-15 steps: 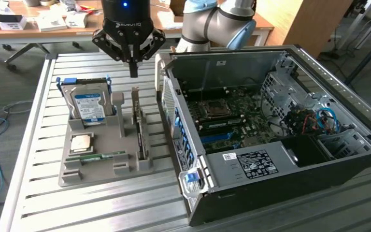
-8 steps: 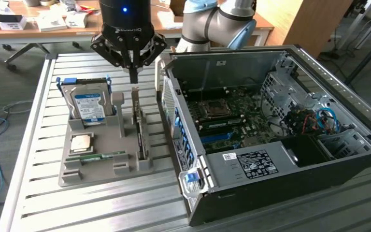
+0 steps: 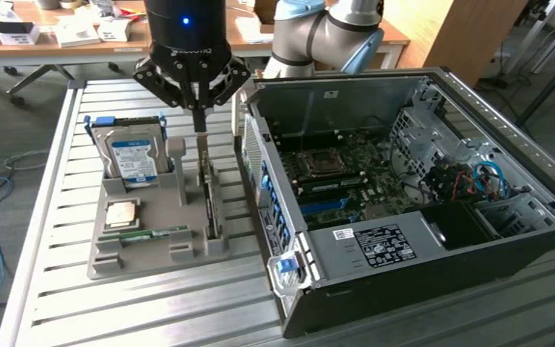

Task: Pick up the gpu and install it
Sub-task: 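Reach for the gpu, then pick up the gpu and move the gpu toward the slot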

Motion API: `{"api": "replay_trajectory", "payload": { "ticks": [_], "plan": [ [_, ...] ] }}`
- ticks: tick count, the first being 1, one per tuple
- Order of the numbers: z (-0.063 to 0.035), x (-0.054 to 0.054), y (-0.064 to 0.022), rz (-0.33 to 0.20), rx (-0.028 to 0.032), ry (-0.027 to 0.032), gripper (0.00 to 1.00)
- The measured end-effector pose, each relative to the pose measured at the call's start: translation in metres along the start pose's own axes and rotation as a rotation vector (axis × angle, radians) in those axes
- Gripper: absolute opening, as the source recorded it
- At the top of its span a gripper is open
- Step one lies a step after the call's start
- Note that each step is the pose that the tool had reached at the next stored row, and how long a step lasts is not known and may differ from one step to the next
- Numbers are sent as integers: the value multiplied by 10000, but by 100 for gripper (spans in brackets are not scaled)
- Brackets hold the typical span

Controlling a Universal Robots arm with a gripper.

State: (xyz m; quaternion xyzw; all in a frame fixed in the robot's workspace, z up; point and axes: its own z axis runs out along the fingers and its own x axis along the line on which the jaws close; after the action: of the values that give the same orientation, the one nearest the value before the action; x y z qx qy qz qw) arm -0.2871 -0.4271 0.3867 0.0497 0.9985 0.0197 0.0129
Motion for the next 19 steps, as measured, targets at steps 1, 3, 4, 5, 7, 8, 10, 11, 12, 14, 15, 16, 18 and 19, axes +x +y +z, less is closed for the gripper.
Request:
{"api": "replay_trajectory", "payload": {
  "ticks": [1,3,4,5,7,8,10,11,12,14,15,16,18,19],
  "plan": [
    [-1,1,-18,-1,0,0,11],
    [-1,2,-35,-1,0,-1,11],
    [-1,2,-35,0,0,0,11],
    [-2,2,-35,0,1,0,11],
    [-2,2,-35,-1,0,0,11],
    [-2,2,-35,0,0,0,11],
    [-2,2,-35,-1,0,0,11],
    [-2,2,-35,-1,0,0,11],
    [-2,2,-35,0,1,0,11],
    [-2,2,-35,-1,0,0,11],
    [-2,2,-35,-1,0,0,11],
    [-2,2,-35,-1,0,0,11],
    [-2,2,-35,-1,0,0,11],
    [-2,2,-35,0,1,0,16]
  ]
}}
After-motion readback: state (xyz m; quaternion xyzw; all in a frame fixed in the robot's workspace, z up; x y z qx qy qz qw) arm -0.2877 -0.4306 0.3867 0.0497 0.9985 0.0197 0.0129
